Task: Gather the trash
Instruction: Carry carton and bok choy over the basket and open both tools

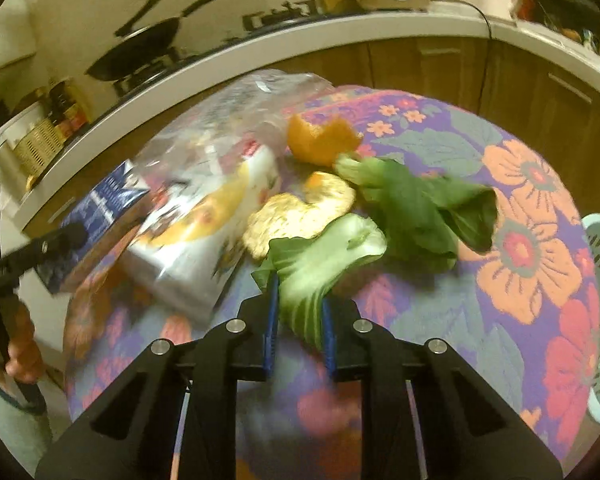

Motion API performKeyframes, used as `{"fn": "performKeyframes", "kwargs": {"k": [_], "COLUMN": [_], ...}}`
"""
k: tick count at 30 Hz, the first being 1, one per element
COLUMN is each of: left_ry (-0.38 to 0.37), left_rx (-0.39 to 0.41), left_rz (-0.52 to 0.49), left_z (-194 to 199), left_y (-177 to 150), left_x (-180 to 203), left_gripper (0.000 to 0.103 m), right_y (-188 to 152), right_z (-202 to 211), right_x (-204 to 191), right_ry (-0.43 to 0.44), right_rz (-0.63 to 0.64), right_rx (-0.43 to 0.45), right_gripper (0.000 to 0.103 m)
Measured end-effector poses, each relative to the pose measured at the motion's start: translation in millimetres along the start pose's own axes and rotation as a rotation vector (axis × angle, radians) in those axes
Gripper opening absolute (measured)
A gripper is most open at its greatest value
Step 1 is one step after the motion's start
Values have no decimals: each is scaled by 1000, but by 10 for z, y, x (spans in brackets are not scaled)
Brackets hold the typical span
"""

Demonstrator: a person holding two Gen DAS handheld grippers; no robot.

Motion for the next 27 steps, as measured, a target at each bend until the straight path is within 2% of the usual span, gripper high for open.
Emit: {"fn": "performKeyframes", "kwargs": {"k": [5, 12, 16, 22, 27], "left_ry": [-30, -59, -89, -143, -215], "left_rx": [13, 27, 43, 52, 20], "left_rz": [-2, -14, -37, -95, -154], "left_z": [141, 306, 373, 275, -9], "left_y": [-70, -201, -187, -102, -17], "left_x": [146, 385, 623, 1108, 1673], "left_gripper": [56, 56, 55, 55, 55], "right_y": [-166, -434, -437, -374, -366], "right_z": [267, 512, 661, 947, 1258], "right_x": [-123, -102, -17, 326, 847], "right_ry": [50, 16, -5, -67, -138], "right_rz": [86, 140, 138, 99, 30], "right_rx": [27, 41, 80, 151, 207], "right_gripper": [11, 7, 7, 7, 7]}}
Point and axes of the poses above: each gripper's, at about its wrist camera, not at the fingertips, and z roughly against the way its jaws point, x to its right, y to its top, the point moved 5 cm from there along -z, roughly the way its jaws point, and after that the axes turned 2 degrees about z, right-handed, at the moved point
